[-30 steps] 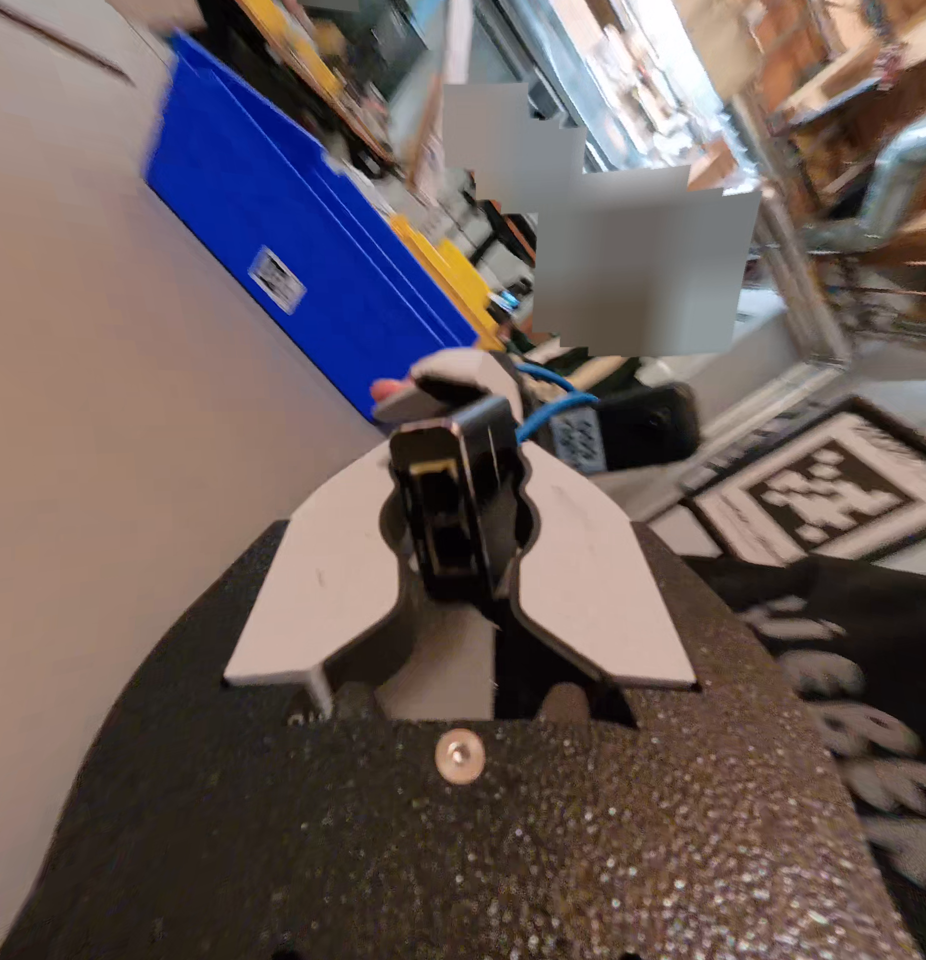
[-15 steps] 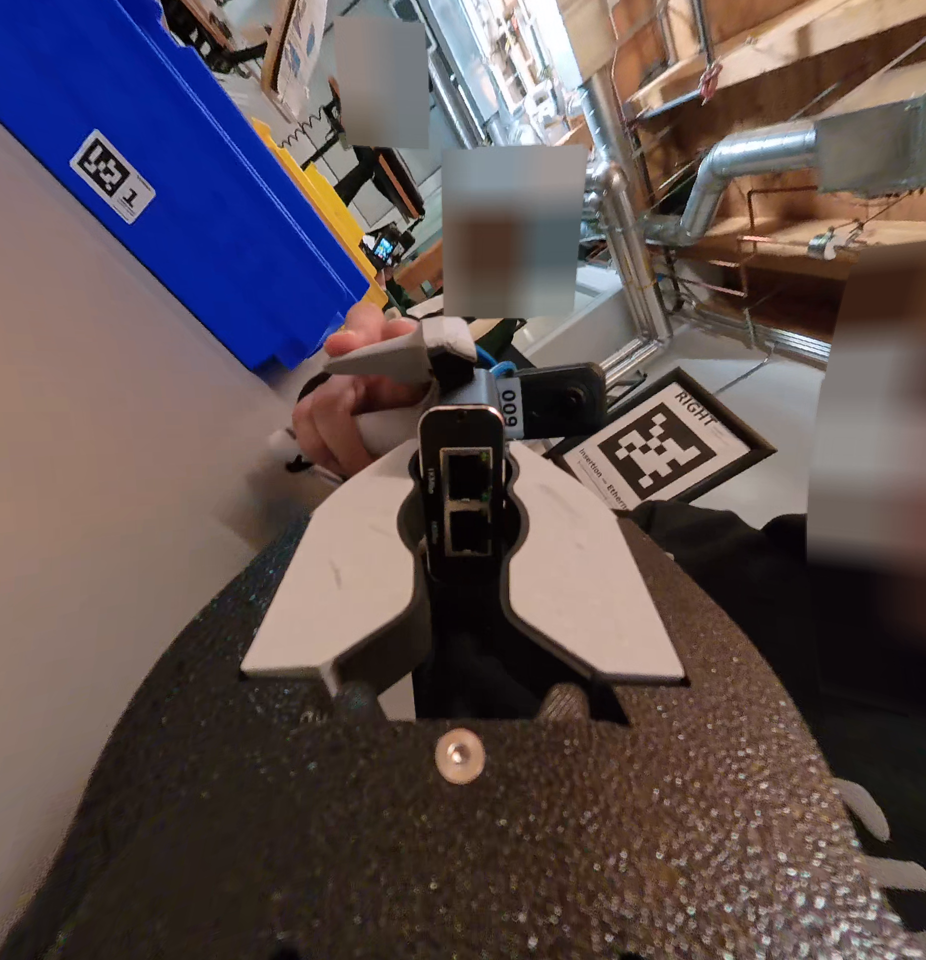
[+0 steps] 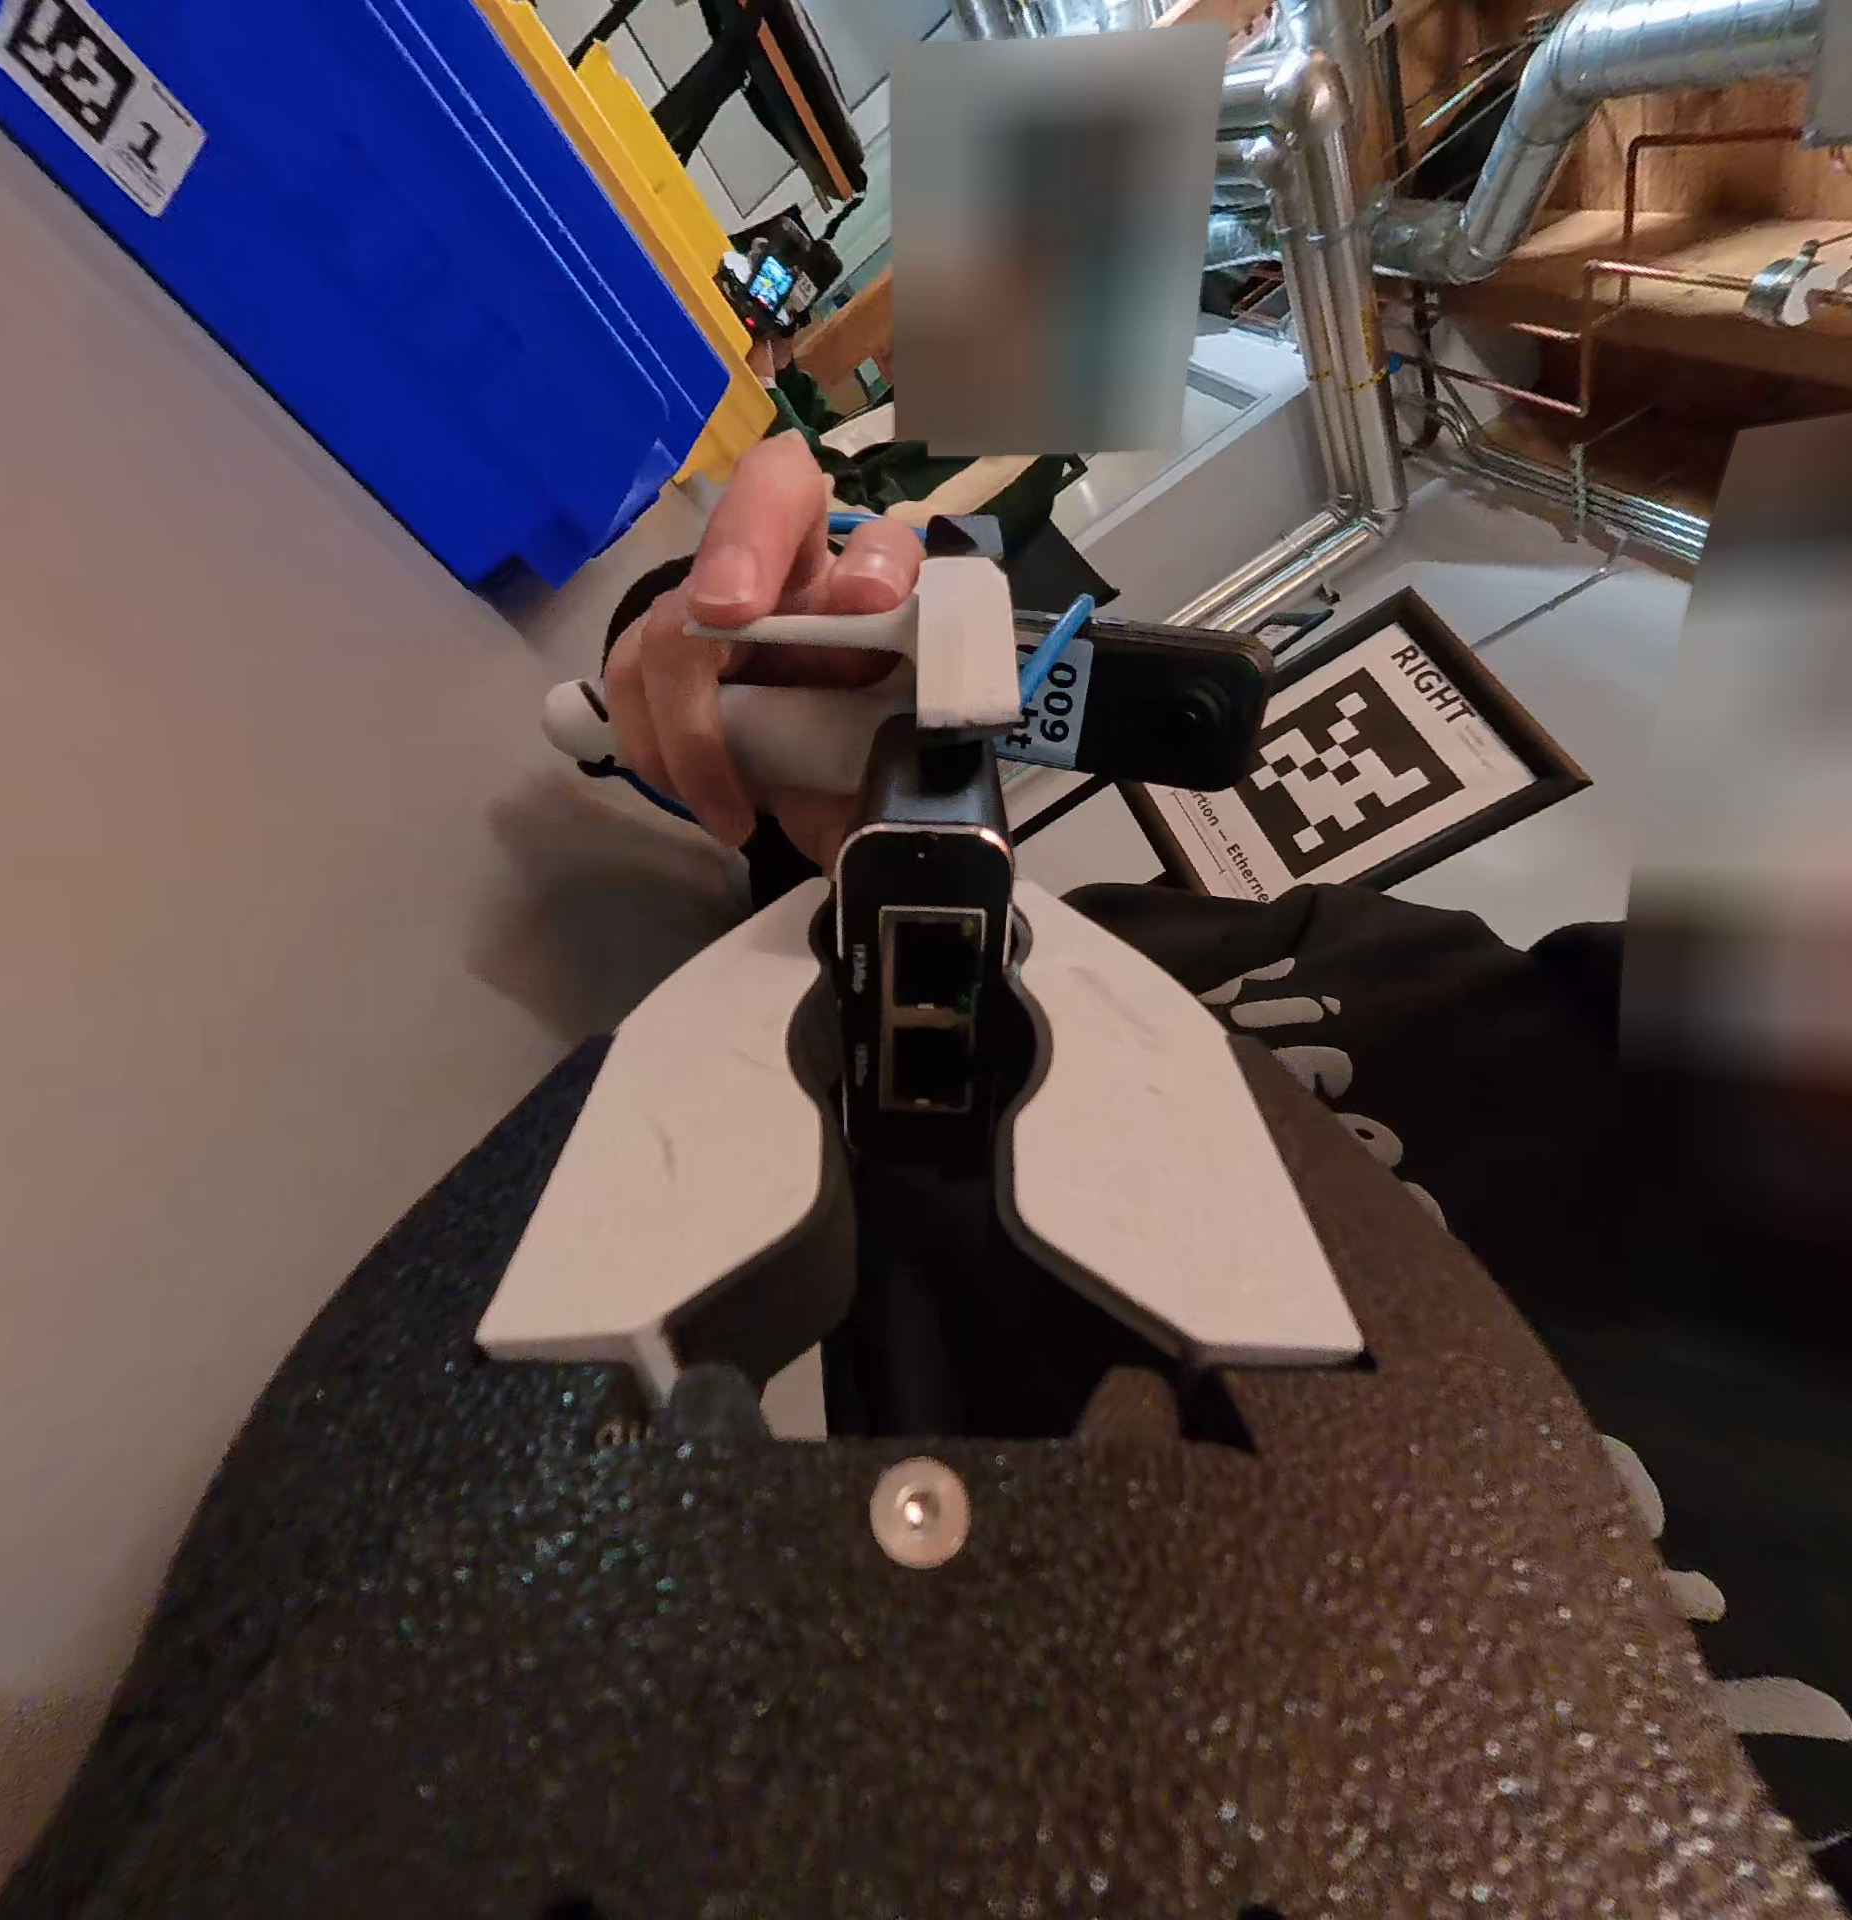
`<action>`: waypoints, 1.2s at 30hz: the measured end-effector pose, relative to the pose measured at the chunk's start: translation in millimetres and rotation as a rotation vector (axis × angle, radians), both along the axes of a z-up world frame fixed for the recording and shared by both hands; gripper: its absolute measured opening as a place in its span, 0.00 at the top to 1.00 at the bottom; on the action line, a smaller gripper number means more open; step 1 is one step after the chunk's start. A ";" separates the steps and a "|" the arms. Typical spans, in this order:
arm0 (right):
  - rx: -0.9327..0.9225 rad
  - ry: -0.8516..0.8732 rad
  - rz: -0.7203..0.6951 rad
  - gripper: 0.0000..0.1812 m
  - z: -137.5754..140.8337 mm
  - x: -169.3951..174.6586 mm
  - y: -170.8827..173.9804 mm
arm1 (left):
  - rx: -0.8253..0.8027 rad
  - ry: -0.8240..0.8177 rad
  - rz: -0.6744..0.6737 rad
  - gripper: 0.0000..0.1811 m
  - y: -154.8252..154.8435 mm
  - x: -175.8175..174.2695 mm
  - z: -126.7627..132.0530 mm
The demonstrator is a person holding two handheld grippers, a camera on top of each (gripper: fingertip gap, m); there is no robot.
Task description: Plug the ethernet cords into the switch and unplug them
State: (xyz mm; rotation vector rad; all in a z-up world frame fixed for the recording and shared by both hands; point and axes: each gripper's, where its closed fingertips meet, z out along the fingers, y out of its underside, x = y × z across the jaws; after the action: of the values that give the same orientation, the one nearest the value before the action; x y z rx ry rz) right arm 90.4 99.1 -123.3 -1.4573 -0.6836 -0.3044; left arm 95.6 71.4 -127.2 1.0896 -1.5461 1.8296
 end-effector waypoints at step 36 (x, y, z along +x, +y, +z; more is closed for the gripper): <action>0.046 0.731 0.099 0.65 4.9 39.8 -4.9 | 1.822 -0.547 0.525 0.76 310.4 47.3 -30.9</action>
State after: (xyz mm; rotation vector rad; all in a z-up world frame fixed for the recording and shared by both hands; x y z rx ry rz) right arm 130.2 94.2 -118.3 -1.3562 -0.1490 0.2862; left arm 142.9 381.8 -158.1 1.7602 -3.6567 0.3741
